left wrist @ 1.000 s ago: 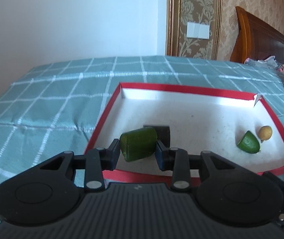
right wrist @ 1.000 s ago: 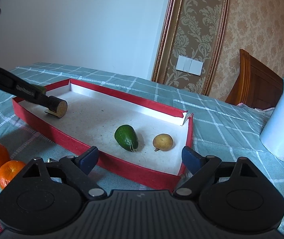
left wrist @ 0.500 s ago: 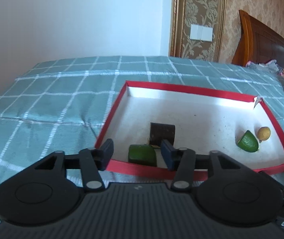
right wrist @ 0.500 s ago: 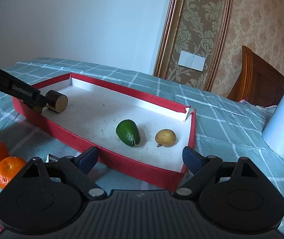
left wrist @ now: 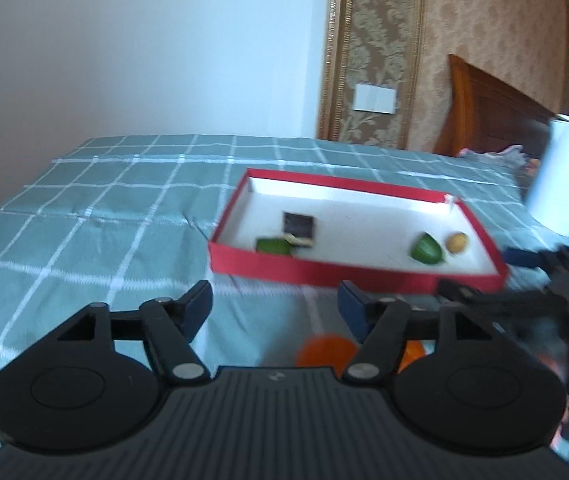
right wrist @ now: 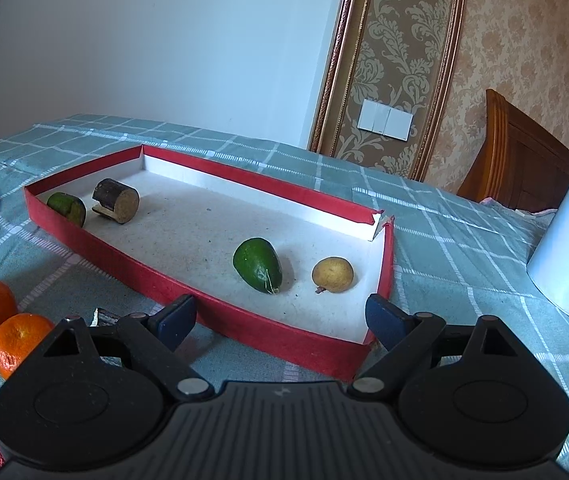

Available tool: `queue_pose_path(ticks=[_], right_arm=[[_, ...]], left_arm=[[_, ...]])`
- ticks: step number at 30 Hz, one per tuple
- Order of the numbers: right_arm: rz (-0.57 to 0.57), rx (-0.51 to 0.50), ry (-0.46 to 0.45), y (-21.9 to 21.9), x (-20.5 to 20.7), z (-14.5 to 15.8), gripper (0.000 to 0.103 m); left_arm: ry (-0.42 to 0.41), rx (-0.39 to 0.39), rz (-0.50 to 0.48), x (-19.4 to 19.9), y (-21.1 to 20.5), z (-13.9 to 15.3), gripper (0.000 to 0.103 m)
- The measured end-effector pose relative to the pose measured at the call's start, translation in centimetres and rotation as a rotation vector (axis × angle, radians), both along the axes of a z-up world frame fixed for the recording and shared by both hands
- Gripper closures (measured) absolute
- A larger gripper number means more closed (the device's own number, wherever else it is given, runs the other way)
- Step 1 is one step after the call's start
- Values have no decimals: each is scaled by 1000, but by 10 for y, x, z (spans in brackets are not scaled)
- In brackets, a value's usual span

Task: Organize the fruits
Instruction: 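Carry the cut lime into the tray and open the left gripper, then reach the right gripper to the green round fruit and close on it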

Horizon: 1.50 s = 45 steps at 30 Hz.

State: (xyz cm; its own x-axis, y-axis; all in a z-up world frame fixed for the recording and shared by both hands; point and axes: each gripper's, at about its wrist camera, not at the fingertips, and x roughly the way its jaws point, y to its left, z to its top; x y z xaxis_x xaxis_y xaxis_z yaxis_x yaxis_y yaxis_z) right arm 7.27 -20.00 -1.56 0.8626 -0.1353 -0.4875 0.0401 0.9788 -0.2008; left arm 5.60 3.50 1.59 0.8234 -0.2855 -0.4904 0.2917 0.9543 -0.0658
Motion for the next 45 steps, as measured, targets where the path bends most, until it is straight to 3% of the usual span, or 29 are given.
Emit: queue_pose_path(ticks=[4, 9, 17, 30, 33, 38, 45], right_arm=[[1, 1, -5, 1, 0, 0, 11], [6, 0, -7, 1, -1, -1, 11], [12, 1, -10, 1, -3, 0, 11], [17, 5, -5, 1, -4, 1, 11], [36, 33, -4, -3, -9, 4, 11], [93, 175, 8, -21, -36, 14, 11], [187, 241, 47, -26, -73, 10, 11]], left_arm=[[-3, -24, -45, -30, 1, -9, 29], [-10, 17, -88, -53, -4, -27, 29], [55, 28, -63, -49, -4, -54, 28], [10, 55, -67, -51, -6, -64, 20], [10, 53, -61, -51, -6, -64, 17], [14, 29, -68, -50, -3, -64, 15], [22, 2, -78, -49, 0, -63, 10]])
